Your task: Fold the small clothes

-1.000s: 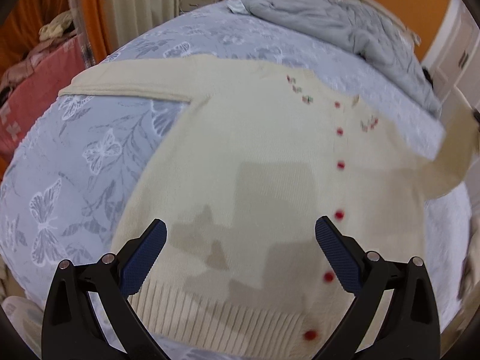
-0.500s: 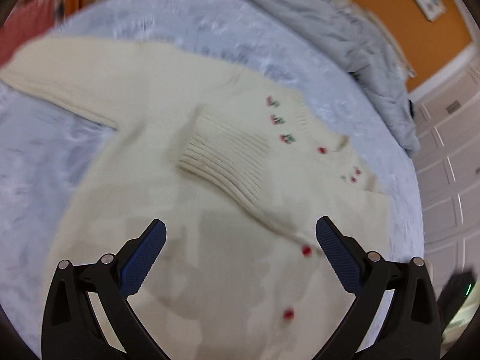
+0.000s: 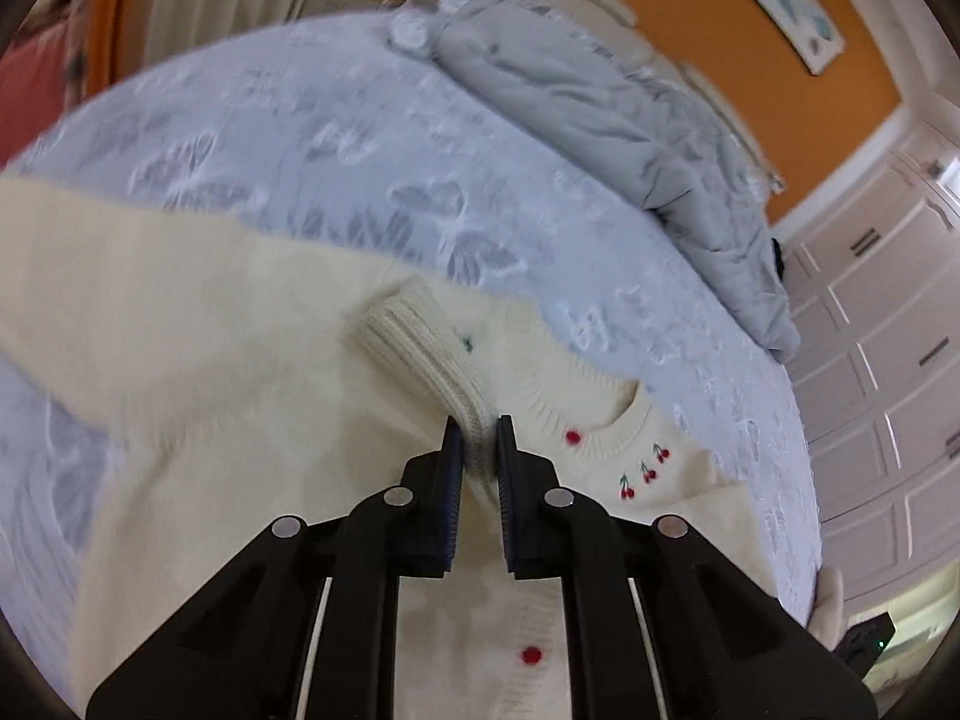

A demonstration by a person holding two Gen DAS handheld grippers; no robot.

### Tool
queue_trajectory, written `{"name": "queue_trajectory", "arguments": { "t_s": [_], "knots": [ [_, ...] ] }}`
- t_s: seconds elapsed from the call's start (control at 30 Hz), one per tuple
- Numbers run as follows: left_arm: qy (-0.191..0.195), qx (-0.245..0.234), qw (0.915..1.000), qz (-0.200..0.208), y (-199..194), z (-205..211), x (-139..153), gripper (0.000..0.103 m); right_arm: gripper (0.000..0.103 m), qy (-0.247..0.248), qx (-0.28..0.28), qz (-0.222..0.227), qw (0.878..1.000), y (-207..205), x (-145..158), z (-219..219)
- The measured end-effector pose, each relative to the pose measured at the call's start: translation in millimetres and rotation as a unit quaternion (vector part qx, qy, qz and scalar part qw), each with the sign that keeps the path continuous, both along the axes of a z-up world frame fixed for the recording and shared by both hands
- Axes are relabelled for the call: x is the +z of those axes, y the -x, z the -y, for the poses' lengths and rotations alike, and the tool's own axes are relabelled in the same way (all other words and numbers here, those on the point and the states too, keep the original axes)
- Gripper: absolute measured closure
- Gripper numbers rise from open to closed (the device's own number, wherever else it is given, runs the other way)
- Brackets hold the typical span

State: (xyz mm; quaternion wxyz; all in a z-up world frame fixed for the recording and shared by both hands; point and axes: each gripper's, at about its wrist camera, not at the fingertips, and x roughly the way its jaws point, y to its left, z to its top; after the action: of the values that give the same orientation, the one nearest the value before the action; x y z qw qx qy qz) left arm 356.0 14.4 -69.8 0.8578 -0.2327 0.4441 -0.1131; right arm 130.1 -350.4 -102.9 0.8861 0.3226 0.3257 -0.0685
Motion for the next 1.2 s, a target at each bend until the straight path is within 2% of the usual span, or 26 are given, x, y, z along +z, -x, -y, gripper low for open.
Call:
{"name": "queue_trajectory", "arguments": {
  "t_s": [0.03, 0.1, 0.13, 0.17, 0.2, 0.27, 0.33, 0.4, 0.43, 0.47, 0.5, 0.53, 0.57, 0.63, 0.73, 0.77, 0.87, 0.9, 0.97, 1.0, 1.03, 1.07, 1.1, 1.13, 1.17, 1.2],
  "knots": [
    [-0.004, -0.003, 0.9999, -0.010, 0, -2, -8, 0.093, 0.089, 0.001, -0.003, -0.021, 1.000, -1, -13, 2],
    [-0.035, -0.005, 0.9974, -0.062, -3, 1, -47, 0.093, 0.088, 0.018, 0.003, -0.104, 0.994, -7, -52, 3],
    [-0.055, -0.004, 0.9944, -0.090, 0, 1, -67, 0.092, 0.087, 0.023, 0.006, -0.100, 0.995, -6, -55, 0],
    [-0.052, -0.003, 0.9942, -0.095, 5, -2, -84, 0.092, 0.086, 0.028, -0.003, -0.094, 0.995, -3, -46, -2],
    [-0.040, 0.000, 0.9968, -0.069, 12, -6, -83, 0.090, 0.086, 0.029, -0.010, -0.088, 0.996, 0, -36, -3],
    [-0.017, 0.010, 0.9974, -0.070, 16, -11, -84, 0.090, 0.086, 0.053, -0.023, -0.040, 0.998, 9, -5, -11],
    [-0.007, 0.014, 0.9973, -0.071, 15, -12, -85, 0.090, 0.086, 0.071, -0.014, -0.028, 0.997, 7, 9, -18],
    [-0.003, 0.020, 0.9970, -0.075, 14, -11, -87, 0.089, 0.086, 0.082, 0.013, -0.082, 0.993, -16, -13, -22],
    [0.001, 0.024, 0.9967, -0.077, 14, -12, -85, 0.088, 0.089, 0.095, 0.031, -0.141, 0.985, -31, -40, -25],
    [0.008, 0.029, 0.9965, -0.078, 16, -15, -82, 0.088, 0.089, 0.114, 0.034, -0.139, 0.983, -31, -44, -29],
    [0.010, 0.035, 0.9964, -0.077, 26, -23, -78, 0.088, 0.089, 0.137, 0.033, -0.131, 0.981, -31, -34, -37],
    [0.012, 0.041, 0.9964, -0.073, 32, -31, -73, 0.085, 0.082, 0.145, 0.034, -0.140, 0.979, -32, -28, -40],
    [0.019, 0.046, 0.9966, -0.065, 39, -43, -67, 0.081, 0.080, 0.134, 0.039, -0.131, 0.981, -25, -12, -47],
    [0.032, 0.078, 0.9951, -0.051, 50, -91, -56, 0.056, 0.079, 0.118, 0.050, -0.106, 0.986, -6, 4, -59],
    [0.037, 0.168, 0.9834, -0.059, 64, -173, -57, 0.041, 0.078, 0.128, 0.092, -0.115, 0.981, 32, 3, -97],
    [0.039, 0.190, 0.9788, -0.065, 65, -193, -58, 0.041, 0.077, 0.123, 0.110, -0.124, 0.978, 48, -3, -111],
    [0.048, 0.287, 0.9532, -0.081, 64, -283, -66, 0.041, 0.070, 0.123, 0.137, -0.153, 0.971, 87, -21, -142],
    [0.051, 0.324, 0.9402, -0.092, 60, -317, -70, 0.041, 0.068, 0.121, 0.143, -0.162, 0.969, 96, -28, -149],
    [0.068, 0.367, 0.9224, -0.097, 54, -355, -78, 0.042, 0.059, 0.115, 0.147, -0.180, 0.966, 110, -42, -160],
    [0.076, 0.382, 0.9159, -0.098, 48, -371, -81, 0.045, 0.055, 0.122, 0.145, -0.173, 0.966, 114, -42, -164],
    [0.073, 0.389, 0.9128, -0.099, 40, -381, -82, 0.050, 0.047, 0.128, 0.148, -0.173, 0.965, 115, -43, -169],
    [0.062, 0.387, 0.9144, -0.102, 30, -384, -81, 0.056, 0.040, 0.133, 0.153, -0.175, 0.963, 114, -43, -173],
    [0.060, 0.377, 0.9185, -0.105, 21, -386, -82, 0.081, 0.038, 0.141, 0.159, -0.178, 0.961, 113, -43, -178],
    [0.070, 0.354, 0.9248, -0.119, 8, -386, -87, 0.093, 0.032, 0.149, 0.164, -0.184, 0.958, 111, -43, -182],
    [0.069, 0.356, 0.9228, -0.129, 1, -384, -87, 0.093, 0.025, 0.159, 0.173, -0.190, 0.953, 107, -44, -187],
    [0.067, 0.356, 0.9234, -0.126, -5, -383, -83, 0.093, 0.023, 0.166, 0.180, -0.194, 0.950, 104, -44, -190]
  ]
}}
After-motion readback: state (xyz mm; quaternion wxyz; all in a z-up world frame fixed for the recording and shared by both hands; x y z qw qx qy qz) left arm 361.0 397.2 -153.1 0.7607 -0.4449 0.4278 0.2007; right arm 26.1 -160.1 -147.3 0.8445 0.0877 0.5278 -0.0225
